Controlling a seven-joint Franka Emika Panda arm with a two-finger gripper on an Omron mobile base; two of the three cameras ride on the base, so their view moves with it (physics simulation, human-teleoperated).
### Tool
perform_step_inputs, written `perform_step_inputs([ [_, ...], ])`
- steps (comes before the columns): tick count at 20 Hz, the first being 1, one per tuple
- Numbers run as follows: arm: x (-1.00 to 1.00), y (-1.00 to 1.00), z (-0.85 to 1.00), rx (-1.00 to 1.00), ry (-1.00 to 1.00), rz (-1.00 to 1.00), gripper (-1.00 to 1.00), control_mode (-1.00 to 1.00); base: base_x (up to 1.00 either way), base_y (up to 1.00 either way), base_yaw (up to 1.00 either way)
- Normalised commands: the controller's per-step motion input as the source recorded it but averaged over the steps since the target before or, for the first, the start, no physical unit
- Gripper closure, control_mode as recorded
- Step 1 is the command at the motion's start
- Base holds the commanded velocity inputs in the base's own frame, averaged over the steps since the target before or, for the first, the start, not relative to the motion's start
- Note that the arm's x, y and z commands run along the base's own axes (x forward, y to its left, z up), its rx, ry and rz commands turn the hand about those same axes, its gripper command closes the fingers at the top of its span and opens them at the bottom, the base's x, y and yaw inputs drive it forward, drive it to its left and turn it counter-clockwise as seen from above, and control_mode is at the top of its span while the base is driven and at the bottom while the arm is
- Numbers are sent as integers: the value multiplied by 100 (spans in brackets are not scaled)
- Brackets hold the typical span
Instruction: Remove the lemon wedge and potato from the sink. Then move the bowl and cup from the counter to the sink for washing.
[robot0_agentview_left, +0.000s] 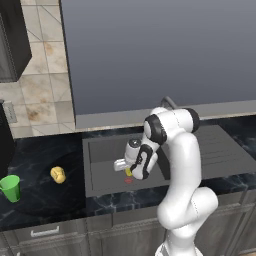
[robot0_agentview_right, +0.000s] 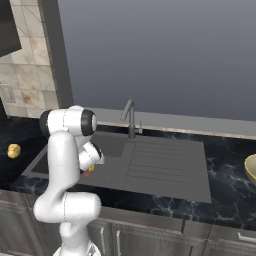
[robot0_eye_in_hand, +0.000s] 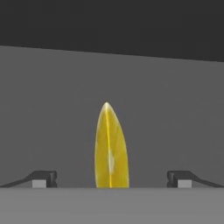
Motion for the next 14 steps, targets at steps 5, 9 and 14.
perform_step_inputs([
  [5,8,0,-12,0,0,0,-100,-100,0,0,0],
  [9,8,0,-10,0,0,0,-100,-100,0,0,0],
  [14,9,0,-11,0,0,0,-100,-100,0,0,0],
])
